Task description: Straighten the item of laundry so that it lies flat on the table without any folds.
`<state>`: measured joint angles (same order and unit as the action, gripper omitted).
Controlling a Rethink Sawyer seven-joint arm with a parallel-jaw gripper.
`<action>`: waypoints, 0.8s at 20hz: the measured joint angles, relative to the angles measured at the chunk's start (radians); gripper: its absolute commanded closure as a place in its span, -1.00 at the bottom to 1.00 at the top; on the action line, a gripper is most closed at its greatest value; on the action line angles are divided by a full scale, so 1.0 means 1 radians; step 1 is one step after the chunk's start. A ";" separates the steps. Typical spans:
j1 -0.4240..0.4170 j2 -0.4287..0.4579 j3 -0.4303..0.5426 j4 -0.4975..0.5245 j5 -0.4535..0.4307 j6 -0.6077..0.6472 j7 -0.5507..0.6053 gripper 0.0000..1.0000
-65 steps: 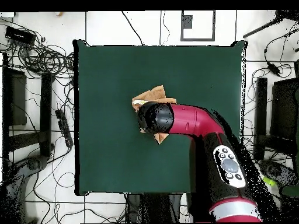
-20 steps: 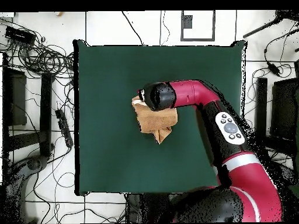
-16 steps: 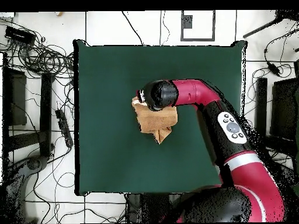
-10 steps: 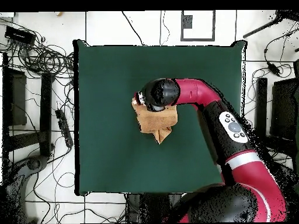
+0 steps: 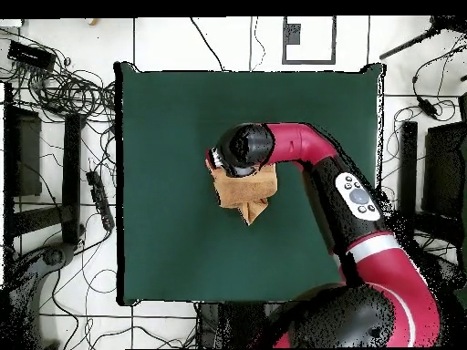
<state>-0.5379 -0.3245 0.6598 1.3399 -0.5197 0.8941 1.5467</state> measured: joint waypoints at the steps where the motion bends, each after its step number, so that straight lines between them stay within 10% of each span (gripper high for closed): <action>1: 0.009 0.000 -0.005 -0.007 -0.033 0.000 0.000 -1.00; 16: 0.020 0.016 0.004 -0.031 -0.133 0.000 0.000 -1.00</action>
<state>-0.5182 -0.3084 0.6643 1.3091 -0.6524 0.8943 1.5463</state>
